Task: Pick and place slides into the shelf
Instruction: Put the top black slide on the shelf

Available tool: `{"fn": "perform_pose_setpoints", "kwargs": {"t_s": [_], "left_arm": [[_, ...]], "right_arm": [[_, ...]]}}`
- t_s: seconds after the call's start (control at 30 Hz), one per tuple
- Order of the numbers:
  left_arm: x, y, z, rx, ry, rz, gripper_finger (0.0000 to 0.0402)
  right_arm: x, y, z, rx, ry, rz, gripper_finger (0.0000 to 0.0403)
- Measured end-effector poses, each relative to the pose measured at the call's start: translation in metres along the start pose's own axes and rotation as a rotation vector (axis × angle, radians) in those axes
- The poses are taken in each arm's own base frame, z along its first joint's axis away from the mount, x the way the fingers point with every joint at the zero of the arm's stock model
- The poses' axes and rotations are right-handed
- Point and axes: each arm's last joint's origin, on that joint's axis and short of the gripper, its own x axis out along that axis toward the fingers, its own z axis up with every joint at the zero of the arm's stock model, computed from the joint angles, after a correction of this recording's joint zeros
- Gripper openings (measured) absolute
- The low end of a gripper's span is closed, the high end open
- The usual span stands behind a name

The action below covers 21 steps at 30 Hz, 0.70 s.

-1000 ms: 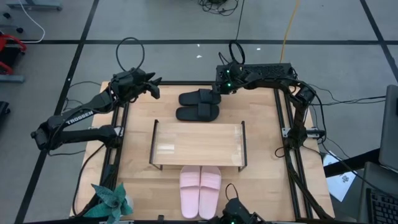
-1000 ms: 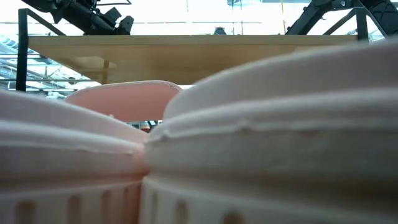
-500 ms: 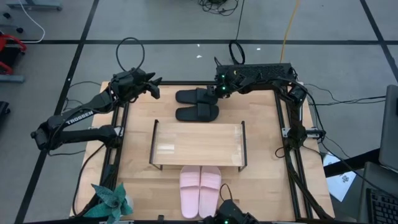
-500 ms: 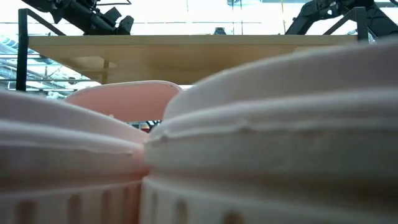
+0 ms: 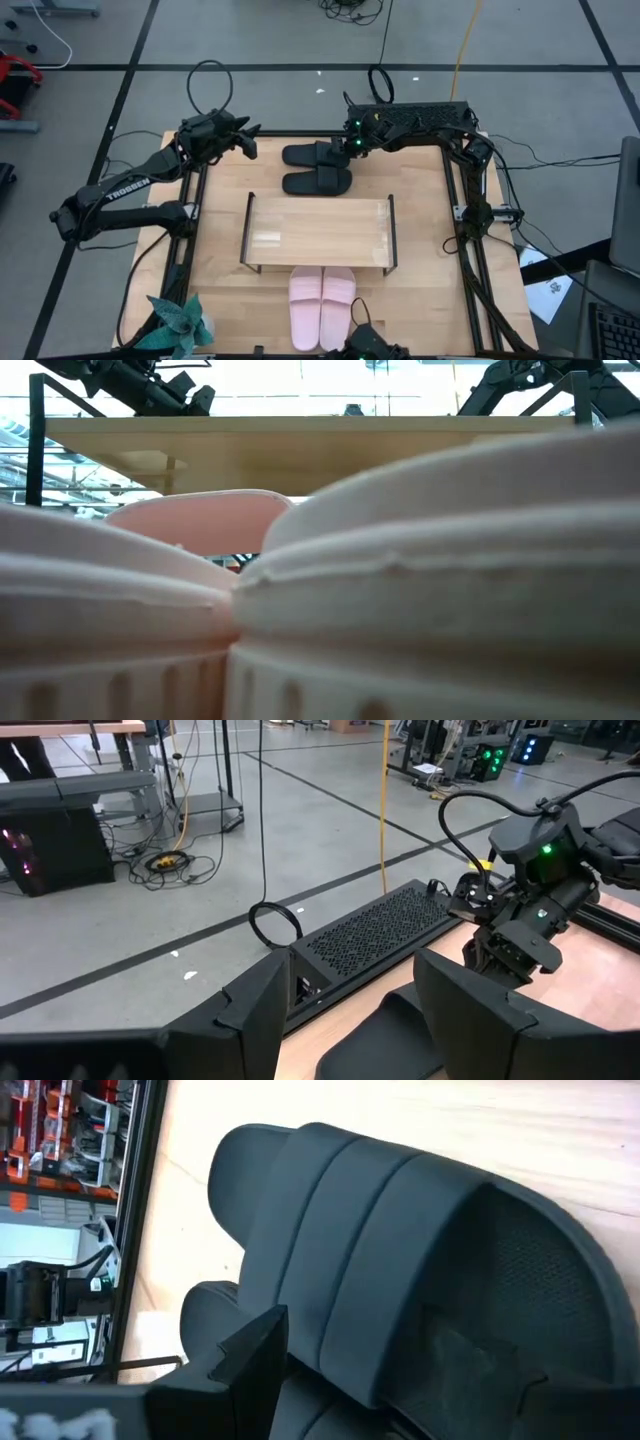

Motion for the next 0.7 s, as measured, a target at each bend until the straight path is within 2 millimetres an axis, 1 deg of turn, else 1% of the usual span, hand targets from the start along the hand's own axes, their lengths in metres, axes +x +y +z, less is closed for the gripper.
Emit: {"fn": "perform_pose_setpoints", "kwargs": {"t_s": [0.13,0.2,0.33,0.5,0.6,0.7], "left_arm": [[0.0,0.0,0.0,0.0,0.0,0.0,0.0212],[0.0,0.0,0.0,-0.005,0.0,0.0,0.0212],[0.0,0.0,0.0,-0.007,0.0,0.0,0.0212],[0.0,0.0,0.0,-0.008,0.0,0.0,0.0212],[0.0,0.0,0.0,-0.008,0.0,0.0,0.0212],[0.0,0.0,0.0,-0.01,0.002,-0.005,0.0212]], "right_arm": [[0.0,0.002,0.002,-0.015,-0.02,0.019,0.0215],[0.0,0.003,0.003,-0.022,-0.029,0.029,0.0206],[0.001,0.005,0.002,-0.04,-0.031,0.033,0.017],[0.005,0.011,-0.004,-0.073,-0.029,0.03,0.0128],[0.013,0.009,-0.006,-0.09,-0.034,0.041,0.0114],[0.024,0.003,-0.008,-0.056,-0.036,0.057,0.0097]]}}
